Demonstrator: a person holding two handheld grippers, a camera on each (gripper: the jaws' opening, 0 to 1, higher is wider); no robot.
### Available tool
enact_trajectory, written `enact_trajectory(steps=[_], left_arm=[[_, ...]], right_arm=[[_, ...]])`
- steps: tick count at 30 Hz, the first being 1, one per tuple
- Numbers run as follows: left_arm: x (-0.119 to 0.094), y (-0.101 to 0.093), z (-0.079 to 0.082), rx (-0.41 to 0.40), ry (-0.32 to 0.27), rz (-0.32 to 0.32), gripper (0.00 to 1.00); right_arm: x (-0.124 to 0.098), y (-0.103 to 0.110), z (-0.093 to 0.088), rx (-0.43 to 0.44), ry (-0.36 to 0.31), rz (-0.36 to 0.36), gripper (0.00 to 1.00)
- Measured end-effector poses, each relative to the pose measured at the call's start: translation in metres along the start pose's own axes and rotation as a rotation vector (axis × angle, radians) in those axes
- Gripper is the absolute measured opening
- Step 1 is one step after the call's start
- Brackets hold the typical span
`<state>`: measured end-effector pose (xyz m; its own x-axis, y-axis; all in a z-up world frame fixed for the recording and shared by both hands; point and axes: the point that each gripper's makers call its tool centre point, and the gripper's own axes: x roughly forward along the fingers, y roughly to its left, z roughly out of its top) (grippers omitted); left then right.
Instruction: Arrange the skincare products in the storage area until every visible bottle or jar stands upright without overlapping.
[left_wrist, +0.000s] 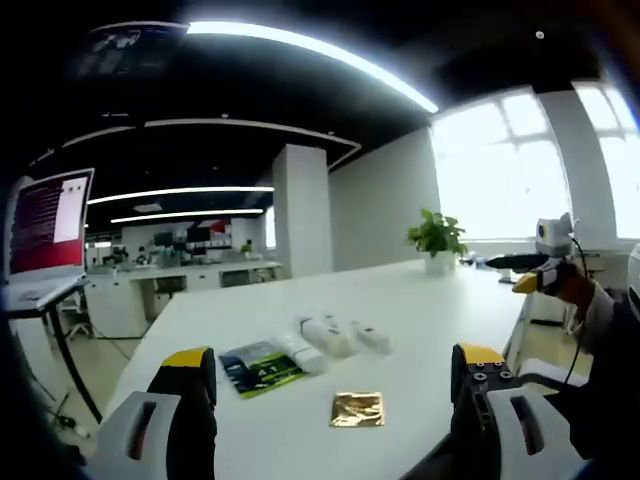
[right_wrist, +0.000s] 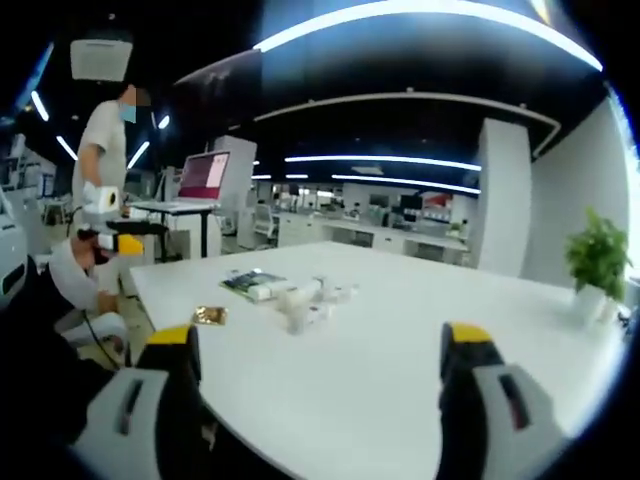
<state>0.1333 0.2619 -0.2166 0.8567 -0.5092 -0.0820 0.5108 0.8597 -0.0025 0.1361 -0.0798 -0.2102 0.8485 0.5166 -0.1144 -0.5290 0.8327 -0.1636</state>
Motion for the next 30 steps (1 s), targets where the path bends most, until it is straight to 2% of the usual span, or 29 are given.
enact_trajectory(steps=[8, 14, 24, 30], left_arm=[[-0.004, 0.002, 0.001, 0.003, 0.007, 0.008, 0.99], [-0.005, 0.000, 0.000, 0.014, 0.012, 0.009, 0.99], [-0.005, -0.002, -0.003, 0.013, 0.022, 0.007, 0.99], [-0.003, 0.001, 0.010, -0.015, -0.023, 0.005, 0.99]], right_arm=[[0.000, 0.003, 0.003, 0.004, -0.017, 0.000, 1.00], [-0.006, 0.003, 0.014, 0.000, -0.092, -0.014, 1.00], [-0.003, 0.016, 0.007, -0.037, -0.027, 0.034, 1.00], [0.003, 0.017, 0.003, -0.036, -0.006, 0.039, 1.00]])
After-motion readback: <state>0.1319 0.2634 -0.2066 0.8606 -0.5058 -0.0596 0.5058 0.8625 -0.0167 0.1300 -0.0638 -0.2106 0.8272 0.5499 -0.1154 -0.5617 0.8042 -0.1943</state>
